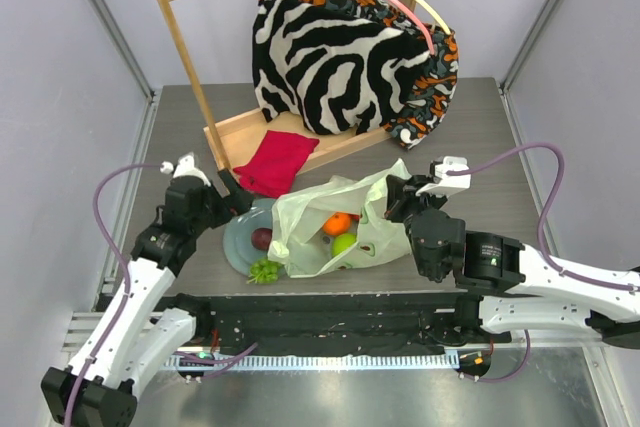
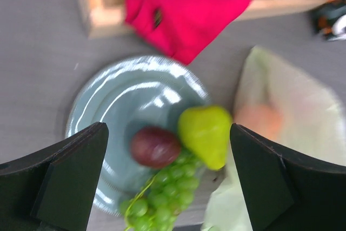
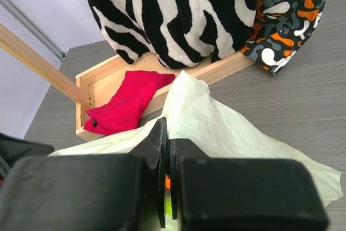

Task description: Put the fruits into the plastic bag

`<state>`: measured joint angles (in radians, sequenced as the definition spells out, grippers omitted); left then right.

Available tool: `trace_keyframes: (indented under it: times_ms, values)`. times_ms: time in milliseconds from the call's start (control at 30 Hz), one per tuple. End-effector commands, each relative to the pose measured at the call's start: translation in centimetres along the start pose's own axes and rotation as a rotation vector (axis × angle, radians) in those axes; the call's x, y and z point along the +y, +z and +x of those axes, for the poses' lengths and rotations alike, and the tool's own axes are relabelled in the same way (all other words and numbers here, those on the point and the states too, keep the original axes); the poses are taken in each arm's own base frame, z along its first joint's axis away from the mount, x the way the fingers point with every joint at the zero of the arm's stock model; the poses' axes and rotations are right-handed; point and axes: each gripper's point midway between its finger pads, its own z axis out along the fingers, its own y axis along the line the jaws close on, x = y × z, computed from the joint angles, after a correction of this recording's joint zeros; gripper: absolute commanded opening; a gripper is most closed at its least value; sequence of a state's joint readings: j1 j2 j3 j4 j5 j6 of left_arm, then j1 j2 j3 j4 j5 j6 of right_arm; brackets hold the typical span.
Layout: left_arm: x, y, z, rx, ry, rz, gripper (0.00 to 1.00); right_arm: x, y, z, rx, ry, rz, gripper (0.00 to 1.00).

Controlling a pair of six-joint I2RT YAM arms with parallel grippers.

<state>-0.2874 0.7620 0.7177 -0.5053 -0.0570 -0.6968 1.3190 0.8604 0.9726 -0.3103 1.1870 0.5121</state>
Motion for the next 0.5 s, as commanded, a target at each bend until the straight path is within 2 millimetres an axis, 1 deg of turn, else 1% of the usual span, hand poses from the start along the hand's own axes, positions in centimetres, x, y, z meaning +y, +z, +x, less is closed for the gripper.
trace_keyframes:
  times_ms: [0,33,67,133,167,267,367,400,467]
  values:
    - [2.7,-0.1,3.5,0.067,-0.084,-0.077,1.00,0.0,-0.1,-1.6,-0.027,0.074,0.010,0.01]
    - [2.5,0.0,4.2,0.090,-0.098,-0.052,0.99,0.1,-0.1,-1.5,-0.027,0.074,0.009,0.01]
    - [3.3,0.5,5.7,0.121,-0.109,-0.065,0.98,0.1,0.0,-1.5,-0.026,0.070,0.010,0.01]
    - [3.8,0.9,7.0,0.151,-0.124,-0.073,0.96,0.2,0.0,-1.3,-0.024,0.067,0.010,0.01]
    - [4.5,1.2,7.9,0.172,-0.124,-0.094,0.96,0.2,0.0,-1.3,-0.023,0.067,0.011,0.01]
    - [5.5,1.8,9.2,0.204,-0.115,-0.124,0.95,0.2,0.1,-0.9,-0.017,0.069,0.006,0.01]
    - [5.3,2.3,9.4,0.206,-0.119,-0.109,0.93,0.1,0.0,-0.9,-0.018,0.074,0.005,0.01]
    - [4.8,2.4,9.7,0.218,-0.121,-0.079,0.93,0.1,0.0,-0.9,-0.018,0.078,0.005,0.01]
    - [4.7,2.6,10.0,0.226,-0.124,-0.072,0.93,-0.1,0.0,-0.8,-0.018,0.075,0.009,0.01]
